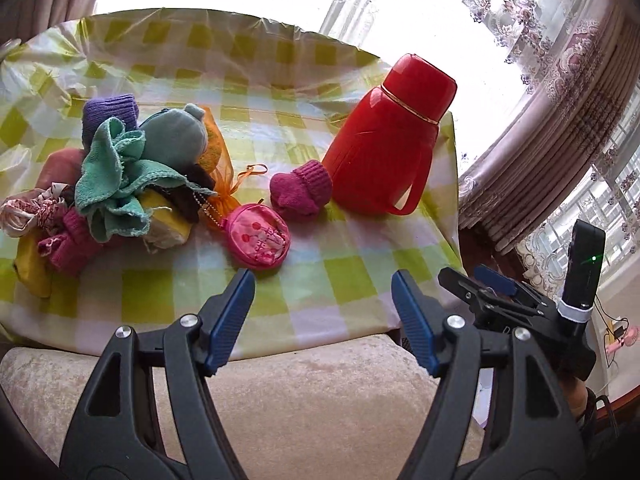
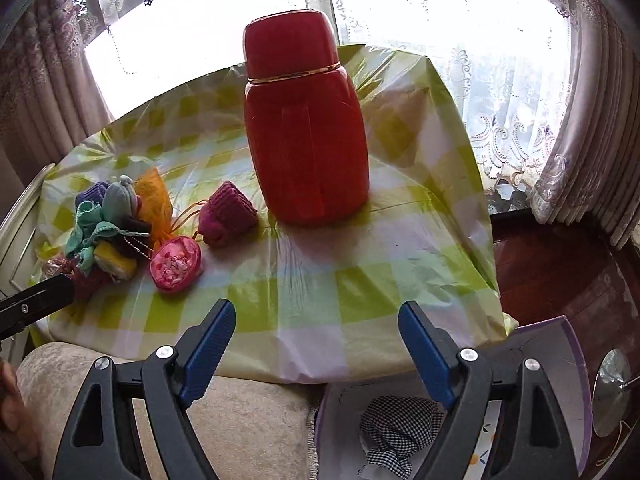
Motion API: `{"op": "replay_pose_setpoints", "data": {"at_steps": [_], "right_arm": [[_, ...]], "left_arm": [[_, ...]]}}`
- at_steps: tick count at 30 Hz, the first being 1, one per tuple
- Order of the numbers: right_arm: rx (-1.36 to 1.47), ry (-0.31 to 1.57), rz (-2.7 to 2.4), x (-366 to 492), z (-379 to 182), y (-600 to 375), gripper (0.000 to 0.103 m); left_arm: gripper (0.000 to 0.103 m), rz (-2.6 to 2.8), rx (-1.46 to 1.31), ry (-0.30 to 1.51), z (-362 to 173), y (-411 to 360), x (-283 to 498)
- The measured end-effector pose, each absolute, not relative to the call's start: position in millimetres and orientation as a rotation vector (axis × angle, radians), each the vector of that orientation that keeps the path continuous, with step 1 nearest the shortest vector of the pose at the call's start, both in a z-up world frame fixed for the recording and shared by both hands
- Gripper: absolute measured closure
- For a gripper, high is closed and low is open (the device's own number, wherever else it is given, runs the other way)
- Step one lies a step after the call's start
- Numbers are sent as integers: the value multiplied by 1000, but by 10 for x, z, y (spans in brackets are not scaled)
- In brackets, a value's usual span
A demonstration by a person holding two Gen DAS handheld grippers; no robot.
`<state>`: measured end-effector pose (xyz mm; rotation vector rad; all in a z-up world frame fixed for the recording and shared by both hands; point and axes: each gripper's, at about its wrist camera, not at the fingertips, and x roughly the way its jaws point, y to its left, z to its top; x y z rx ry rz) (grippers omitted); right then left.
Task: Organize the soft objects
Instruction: 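Move both open tools back over the pile on the table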
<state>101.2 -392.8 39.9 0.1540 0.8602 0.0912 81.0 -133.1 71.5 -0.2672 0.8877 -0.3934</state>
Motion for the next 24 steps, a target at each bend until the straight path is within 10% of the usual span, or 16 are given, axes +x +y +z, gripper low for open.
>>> {"op": "replay_pose_setpoints", "data": {"at_steps": [24], "right_arm": [[47, 904, 92, 1531, 419, -2845, 18]], "left_arm": [[34, -74, -466, 760, 451, 601, 944]]}}
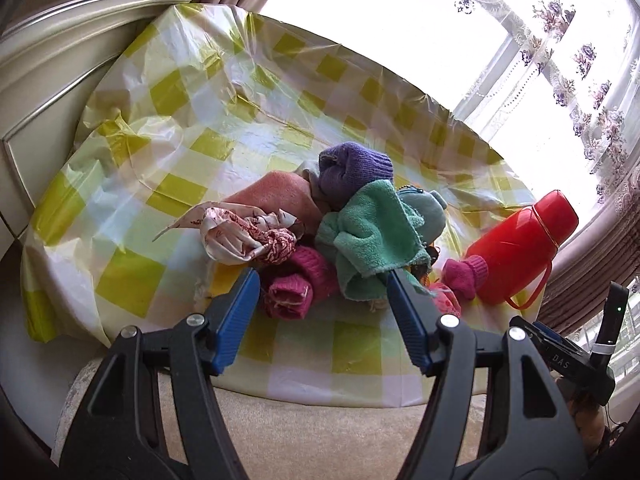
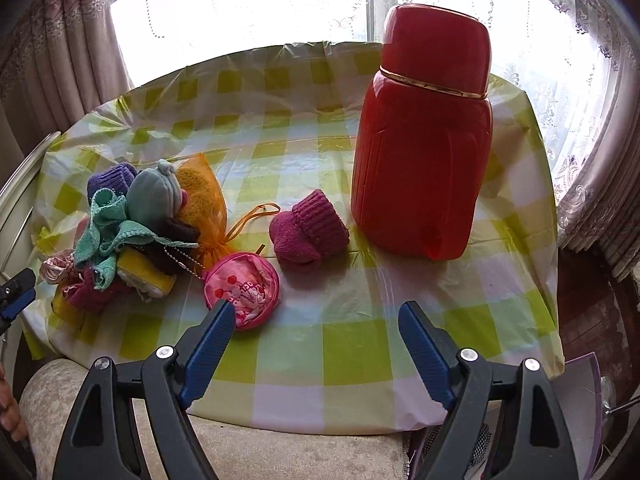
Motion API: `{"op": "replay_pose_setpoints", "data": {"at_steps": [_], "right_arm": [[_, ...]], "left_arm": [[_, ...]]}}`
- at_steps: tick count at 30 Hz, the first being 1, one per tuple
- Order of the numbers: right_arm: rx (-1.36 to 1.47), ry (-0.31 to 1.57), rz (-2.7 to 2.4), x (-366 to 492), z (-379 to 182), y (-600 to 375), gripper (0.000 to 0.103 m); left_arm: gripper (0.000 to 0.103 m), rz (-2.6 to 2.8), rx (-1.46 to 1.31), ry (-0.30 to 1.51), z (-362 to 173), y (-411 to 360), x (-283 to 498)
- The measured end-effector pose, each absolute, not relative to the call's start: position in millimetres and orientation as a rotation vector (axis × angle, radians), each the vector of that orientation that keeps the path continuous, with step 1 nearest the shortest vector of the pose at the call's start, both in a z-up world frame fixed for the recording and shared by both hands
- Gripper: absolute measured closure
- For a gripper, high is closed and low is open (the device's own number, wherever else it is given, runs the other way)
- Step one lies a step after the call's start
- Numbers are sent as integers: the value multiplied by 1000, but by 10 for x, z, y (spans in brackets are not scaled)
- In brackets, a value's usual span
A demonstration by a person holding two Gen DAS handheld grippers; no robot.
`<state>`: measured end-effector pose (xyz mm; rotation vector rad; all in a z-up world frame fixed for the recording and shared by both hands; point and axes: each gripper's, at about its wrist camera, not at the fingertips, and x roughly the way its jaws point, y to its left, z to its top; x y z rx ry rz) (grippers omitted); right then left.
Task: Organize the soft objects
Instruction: 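Move both open tools back over the pile on the table, then grasp the pink knit sock with the right tool while the left tool grasps the purple knit hat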
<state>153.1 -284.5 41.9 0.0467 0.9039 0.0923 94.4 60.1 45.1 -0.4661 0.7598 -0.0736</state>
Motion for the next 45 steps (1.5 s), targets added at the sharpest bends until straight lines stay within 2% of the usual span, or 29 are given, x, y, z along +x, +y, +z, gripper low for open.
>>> {"op": "replay_pose_setpoints", "data": {"at_steps": [10, 15, 24, 26, 28, 29, 30, 32, 33, 35, 38, 45], "right_arm": [[38, 928, 13, 1966, 224, -2635, 18], [-17, 903, -8, 2173, 190, -2504, 18], [-64, 923, -55, 2553, -65, -2390, 18], [-71, 927, -67, 2611, -118, -2380, 18], [-66, 938, -62, 2663, -176, -2381, 18], [-61, 943, -60, 2684, -205, -2384, 19], [-55, 953, -51, 2704, -236, -2384, 20], [-55, 961, -48, 2715, -276, -2388, 41], [-52, 956, -49, 2711, -271, -2397, 42], [-34, 943, -40, 2693, -243, -2422, 53], [-27, 921, -26, 2648, -197, -2430, 59], [-14, 840, -1, 2398, 71, -2483, 63]], "left_arm": [[34, -174, -458, 746, 524, 578, 1606], [24, -165, -491, 789, 443, 516, 1925], [20, -97, -544, 860, 245, 462, 2397], [21, -100, -552, 888, 160, 445, 2464], [32, -120, -554, 892, 115, 424, 2494], [33, -123, -543, 894, 113, 415, 2498], [37, -127, -535, 888, 119, 409, 2487], [41, -132, -526, 878, 146, 416, 2470], [43, -133, -529, 869, 157, 425, 2458], [45, -133, -525, 842, 195, 436, 2428], [46, -129, -520, 787, 283, 453, 2355], [46, -112, -489, 656, 598, 481, 2064]]}}
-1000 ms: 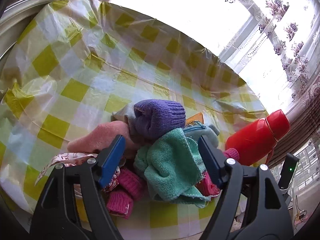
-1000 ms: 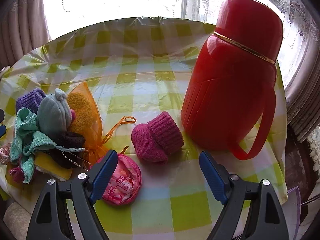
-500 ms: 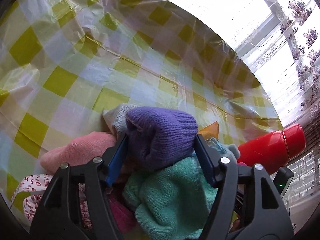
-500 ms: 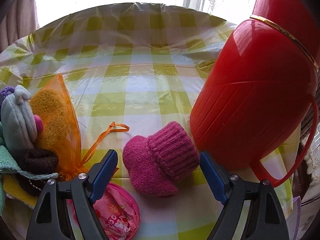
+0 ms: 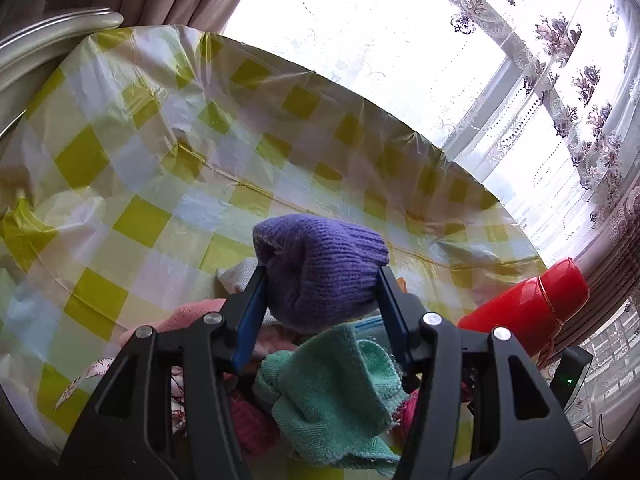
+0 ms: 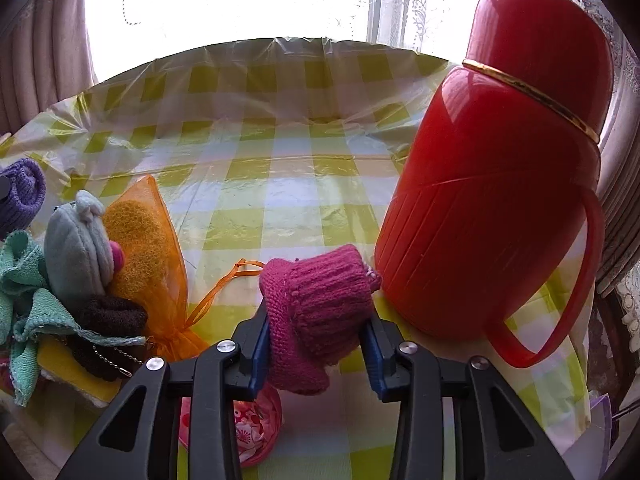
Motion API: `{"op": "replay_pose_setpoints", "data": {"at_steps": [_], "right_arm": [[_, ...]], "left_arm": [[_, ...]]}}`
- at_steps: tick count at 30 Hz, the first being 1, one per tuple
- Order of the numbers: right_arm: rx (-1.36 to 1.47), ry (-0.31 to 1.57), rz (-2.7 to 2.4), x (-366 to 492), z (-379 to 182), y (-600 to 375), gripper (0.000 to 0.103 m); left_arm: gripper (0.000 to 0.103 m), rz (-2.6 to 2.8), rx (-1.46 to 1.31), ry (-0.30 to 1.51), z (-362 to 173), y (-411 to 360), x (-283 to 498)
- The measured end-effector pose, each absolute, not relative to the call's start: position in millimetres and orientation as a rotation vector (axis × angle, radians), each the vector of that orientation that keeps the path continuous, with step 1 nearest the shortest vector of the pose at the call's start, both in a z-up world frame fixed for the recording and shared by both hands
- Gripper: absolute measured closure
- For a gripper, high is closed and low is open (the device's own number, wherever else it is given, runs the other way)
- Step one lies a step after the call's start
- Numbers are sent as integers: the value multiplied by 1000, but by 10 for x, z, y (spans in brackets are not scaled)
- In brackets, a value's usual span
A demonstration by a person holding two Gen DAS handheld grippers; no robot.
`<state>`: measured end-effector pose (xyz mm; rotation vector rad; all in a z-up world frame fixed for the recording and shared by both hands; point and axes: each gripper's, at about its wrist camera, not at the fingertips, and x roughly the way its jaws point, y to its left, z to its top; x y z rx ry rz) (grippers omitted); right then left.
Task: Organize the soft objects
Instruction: 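Grasp the pink knit sock with the right tool while the left tool grasps the purple knit hat, then carry both knit items to the white box and open both tools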
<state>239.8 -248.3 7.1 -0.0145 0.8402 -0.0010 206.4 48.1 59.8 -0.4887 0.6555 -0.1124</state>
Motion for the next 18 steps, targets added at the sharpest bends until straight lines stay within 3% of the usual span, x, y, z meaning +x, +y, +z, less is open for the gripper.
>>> {"op": "replay_pose_setpoints", "data": {"at_steps": [8, 18], "right_arm": [[49, 810, 42, 1811, 377, -2743, 63], [83, 839, -24, 982, 495, -3400, 63]], "left_arm": [[46, -207, -465, 614, 825, 183, 1567], [45, -499, -446, 754, 677, -789, 972]]}}
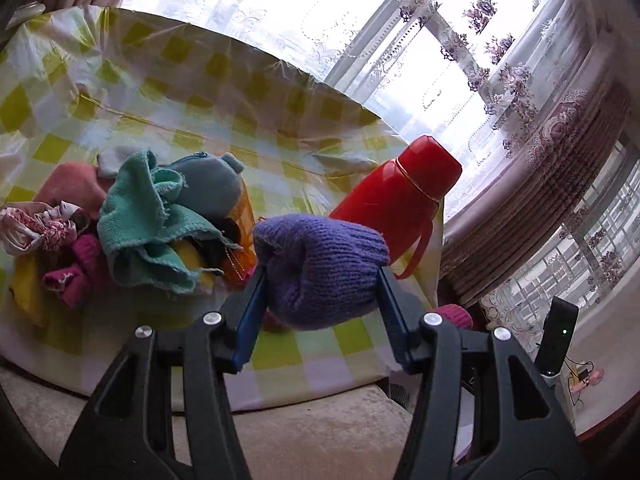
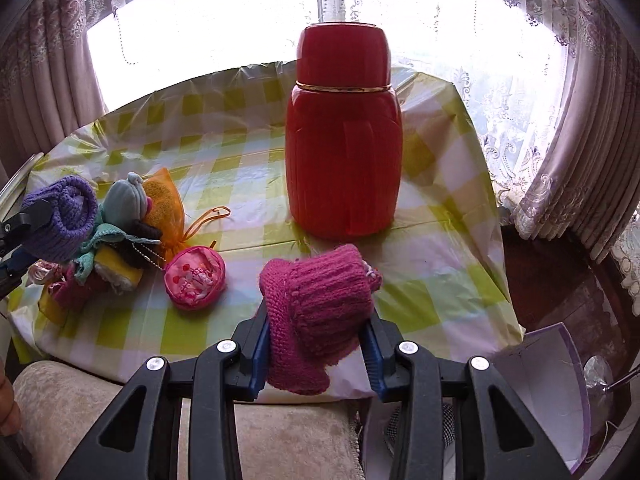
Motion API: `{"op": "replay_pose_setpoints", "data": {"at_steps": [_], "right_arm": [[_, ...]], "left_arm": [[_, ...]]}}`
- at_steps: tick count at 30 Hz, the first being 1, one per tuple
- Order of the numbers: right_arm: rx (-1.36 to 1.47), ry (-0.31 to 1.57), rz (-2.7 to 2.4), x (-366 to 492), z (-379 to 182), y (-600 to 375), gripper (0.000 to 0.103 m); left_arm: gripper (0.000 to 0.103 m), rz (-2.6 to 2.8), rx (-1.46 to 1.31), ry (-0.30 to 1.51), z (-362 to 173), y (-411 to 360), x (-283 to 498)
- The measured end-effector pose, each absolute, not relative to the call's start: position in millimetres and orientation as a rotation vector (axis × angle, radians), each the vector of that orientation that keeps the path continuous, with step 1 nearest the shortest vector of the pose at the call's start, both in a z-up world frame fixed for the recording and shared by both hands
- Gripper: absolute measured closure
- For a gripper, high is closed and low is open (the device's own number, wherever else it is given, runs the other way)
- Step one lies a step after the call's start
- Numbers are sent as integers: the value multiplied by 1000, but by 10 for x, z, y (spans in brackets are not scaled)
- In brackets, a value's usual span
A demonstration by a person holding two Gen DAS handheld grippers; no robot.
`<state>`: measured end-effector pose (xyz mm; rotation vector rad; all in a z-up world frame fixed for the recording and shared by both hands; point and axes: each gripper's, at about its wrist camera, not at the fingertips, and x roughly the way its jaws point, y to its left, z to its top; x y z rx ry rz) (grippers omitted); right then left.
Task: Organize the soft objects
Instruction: 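Carry both knit items to the white box and open both tools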
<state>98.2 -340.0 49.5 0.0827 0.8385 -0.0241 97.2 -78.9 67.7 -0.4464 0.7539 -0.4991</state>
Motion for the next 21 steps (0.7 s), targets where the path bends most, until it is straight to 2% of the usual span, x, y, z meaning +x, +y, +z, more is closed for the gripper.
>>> {"op": "replay_pose_setpoints", "data": {"at_steps": [9, 19, 20, 21], "right_arm": [[139, 889, -157, 384, 377, -4138, 63], [186, 850, -238, 190, 513, -4613, 60], [186, 844, -243, 186, 533, -4635, 58], [183, 838, -251, 183, 549, -4660, 57]], "left_arm": [[44, -709, -336, 834, 743, -1603, 509], [41, -894, -269, 922, 788, -2183, 245], [37, -922, -265, 936, 785, -2237, 229], [26, -958, -265, 955, 763, -2300, 216]]}}
